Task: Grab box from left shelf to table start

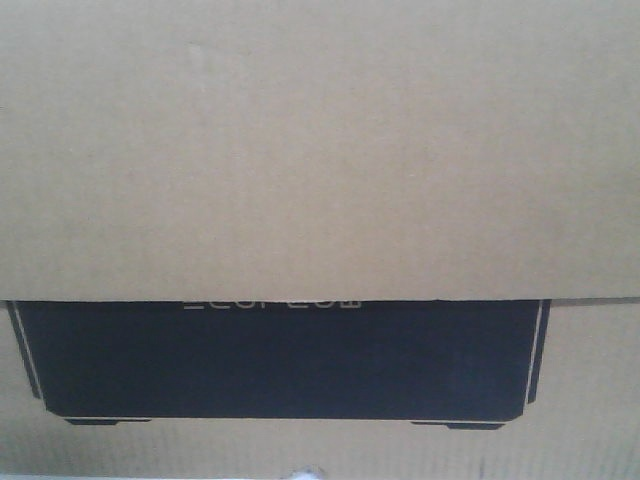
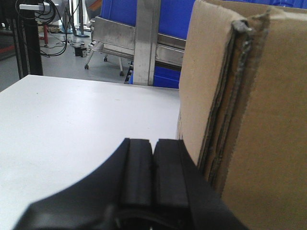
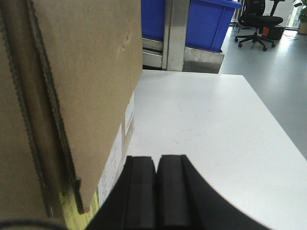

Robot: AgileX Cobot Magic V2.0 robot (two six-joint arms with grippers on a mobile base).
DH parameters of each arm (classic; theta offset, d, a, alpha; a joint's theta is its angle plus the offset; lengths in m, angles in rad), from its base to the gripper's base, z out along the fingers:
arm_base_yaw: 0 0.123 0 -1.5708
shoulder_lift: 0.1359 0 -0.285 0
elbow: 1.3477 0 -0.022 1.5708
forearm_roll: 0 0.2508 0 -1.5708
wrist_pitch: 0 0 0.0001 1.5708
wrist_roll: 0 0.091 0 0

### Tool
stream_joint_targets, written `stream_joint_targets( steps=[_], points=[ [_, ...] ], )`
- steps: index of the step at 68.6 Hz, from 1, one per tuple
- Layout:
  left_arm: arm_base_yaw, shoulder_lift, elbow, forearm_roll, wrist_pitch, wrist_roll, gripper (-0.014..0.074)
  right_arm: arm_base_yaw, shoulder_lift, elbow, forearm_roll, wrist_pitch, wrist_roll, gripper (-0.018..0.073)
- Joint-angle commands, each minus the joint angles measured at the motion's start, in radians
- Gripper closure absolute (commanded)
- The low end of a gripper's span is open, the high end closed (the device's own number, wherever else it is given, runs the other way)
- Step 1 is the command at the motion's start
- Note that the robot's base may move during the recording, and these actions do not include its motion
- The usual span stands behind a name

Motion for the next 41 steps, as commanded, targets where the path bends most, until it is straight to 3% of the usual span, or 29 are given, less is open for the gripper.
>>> stream_joint_targets(
  steps=[1, 41],
  points=[
    [-0.001, -0.016, -0.003, 0.002, -0.094, 0.001, 0.0688, 0.003, -0.010, 0.005, -0.011, -0.099, 0.001, 0.0503],
    [-0.001, -0.016, -0.003, 0.002, -0.094, 0.001, 0.0688, 0.003, -0.009, 0.005, -0.011, -0.099, 0.001, 0.0503]
  ],
)
